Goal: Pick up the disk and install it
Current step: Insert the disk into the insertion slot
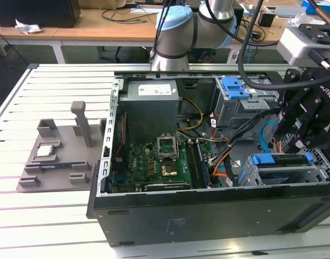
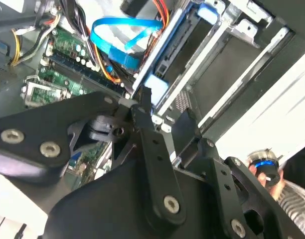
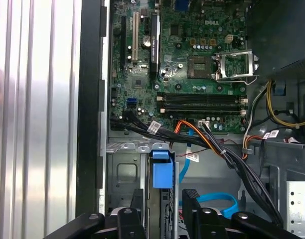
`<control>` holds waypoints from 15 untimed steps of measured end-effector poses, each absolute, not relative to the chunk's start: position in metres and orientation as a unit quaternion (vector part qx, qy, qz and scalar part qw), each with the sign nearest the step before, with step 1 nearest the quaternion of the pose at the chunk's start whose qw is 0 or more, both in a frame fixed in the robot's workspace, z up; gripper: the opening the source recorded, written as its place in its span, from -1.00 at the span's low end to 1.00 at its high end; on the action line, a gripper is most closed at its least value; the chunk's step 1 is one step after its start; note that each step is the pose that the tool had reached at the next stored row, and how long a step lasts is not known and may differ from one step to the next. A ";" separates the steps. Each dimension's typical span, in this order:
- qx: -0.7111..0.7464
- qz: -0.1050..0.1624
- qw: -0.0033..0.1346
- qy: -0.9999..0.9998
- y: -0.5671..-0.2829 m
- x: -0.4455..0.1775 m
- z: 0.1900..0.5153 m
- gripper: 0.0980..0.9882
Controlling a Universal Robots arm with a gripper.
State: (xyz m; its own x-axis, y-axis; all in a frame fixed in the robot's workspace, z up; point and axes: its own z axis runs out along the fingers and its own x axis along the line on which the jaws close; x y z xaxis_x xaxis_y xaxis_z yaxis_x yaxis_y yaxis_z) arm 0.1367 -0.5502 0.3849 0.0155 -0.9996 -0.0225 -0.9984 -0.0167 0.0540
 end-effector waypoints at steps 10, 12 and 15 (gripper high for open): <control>0.712 -0.027 0.011 -0.701 -0.550 0.137 0.385 -0.68; 0.712 -0.027 0.011 -0.701 -0.550 0.137 0.385 -0.96; 0.712 -0.027 0.011 -0.701 -0.550 0.137 0.385 -0.98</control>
